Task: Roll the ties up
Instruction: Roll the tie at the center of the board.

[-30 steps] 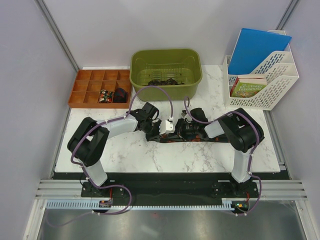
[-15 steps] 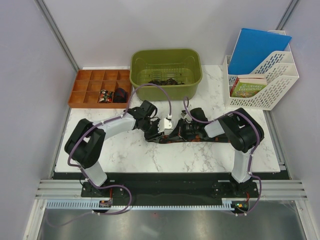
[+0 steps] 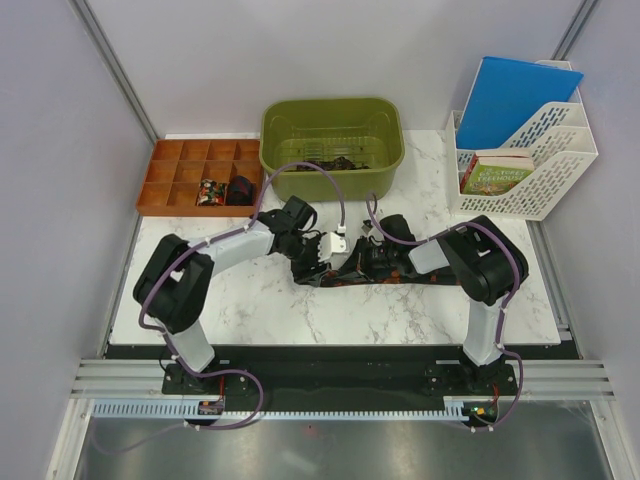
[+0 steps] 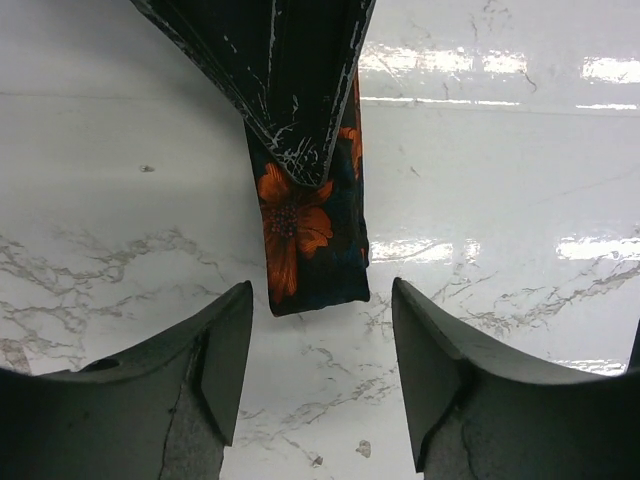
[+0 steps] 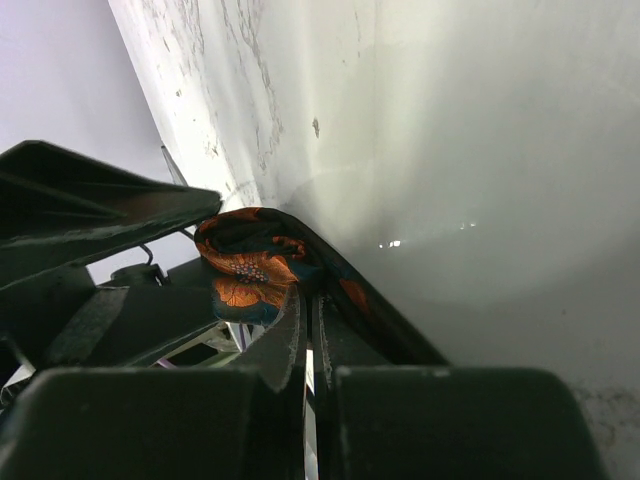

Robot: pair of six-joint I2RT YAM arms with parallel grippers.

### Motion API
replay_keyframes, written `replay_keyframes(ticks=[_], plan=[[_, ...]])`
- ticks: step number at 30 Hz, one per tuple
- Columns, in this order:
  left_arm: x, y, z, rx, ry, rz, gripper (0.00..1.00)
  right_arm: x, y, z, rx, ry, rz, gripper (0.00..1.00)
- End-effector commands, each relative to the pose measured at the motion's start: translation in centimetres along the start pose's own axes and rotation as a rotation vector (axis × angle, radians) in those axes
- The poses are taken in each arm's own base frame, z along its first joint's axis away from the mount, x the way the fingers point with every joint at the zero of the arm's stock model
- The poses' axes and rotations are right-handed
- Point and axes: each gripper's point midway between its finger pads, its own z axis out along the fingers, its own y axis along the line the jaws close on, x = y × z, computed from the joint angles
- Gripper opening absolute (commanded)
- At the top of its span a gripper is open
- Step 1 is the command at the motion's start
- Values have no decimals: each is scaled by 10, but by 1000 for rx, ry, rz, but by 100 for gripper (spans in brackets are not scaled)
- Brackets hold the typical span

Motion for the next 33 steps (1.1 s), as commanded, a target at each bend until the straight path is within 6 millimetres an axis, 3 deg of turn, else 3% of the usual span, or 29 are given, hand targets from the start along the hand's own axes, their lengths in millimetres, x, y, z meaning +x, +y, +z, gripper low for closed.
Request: replay_keyframes(ticks=[1,4,8,13,20,24,30,33], plan=[[1,-1,6,19,10,-36,65,4,-71,-2,257,-52,51,0],[0,2,6,6,10,-36,59,5,-73,-3,265,-50,45,0],[-16,4,0,-6,-38,-20,43,7,-76,-3,273,-46,51,0],[-46,10,0,-14,-83,-4,43,6,-72,1,254,-46,51,0],[-75,8,20,21,-123,-19,43,5,-64,4,224,-42,52,0],[-63,-2,41,61,-77,-24,42,5,-57,4,192,-38,52,0],[-32,-16,52,79,21,-10,40,6,-41,5,122,-8,39,0],[-28,-19,57,82,56,-7,36,6,-32,5,89,11,29,1]])
